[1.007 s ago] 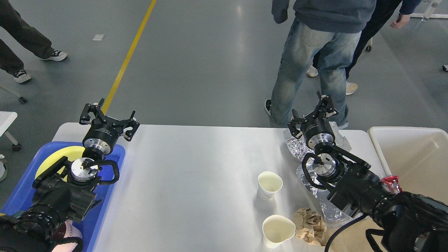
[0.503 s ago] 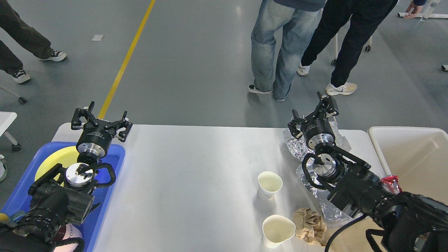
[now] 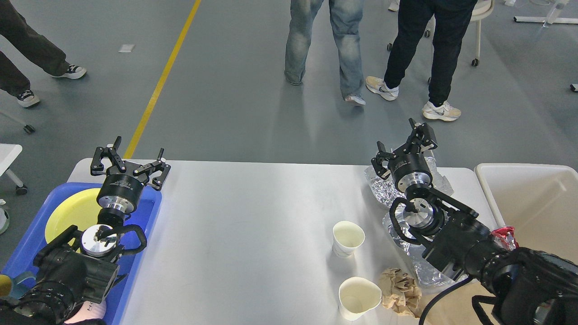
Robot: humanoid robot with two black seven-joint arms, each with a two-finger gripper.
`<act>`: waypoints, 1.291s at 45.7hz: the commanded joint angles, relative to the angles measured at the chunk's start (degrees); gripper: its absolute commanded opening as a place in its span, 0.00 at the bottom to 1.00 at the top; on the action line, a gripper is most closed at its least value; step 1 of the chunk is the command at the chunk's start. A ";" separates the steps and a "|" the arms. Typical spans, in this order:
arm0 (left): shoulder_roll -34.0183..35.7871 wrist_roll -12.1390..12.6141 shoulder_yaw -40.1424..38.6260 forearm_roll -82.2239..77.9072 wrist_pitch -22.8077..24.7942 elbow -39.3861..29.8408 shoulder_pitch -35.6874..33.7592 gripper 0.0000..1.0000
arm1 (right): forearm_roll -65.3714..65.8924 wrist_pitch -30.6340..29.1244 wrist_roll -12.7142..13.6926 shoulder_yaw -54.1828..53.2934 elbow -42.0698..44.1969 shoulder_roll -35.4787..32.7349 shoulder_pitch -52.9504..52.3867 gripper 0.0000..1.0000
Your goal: Tidy desktop
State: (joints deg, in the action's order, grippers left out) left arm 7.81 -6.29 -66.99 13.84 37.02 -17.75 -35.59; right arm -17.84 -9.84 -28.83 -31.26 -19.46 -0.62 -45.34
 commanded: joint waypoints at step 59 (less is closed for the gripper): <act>0.10 0.05 0.11 0.05 0.34 -0.01 0.08 1.00 | 0.17 0.97 0.53 83.01 -15.50 -11.24 -44.82 1.00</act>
State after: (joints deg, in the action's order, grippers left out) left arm 7.91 -6.24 -66.88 13.89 37.36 -17.77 -35.52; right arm -17.58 -8.59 -28.26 39.76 -23.62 -8.35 -81.22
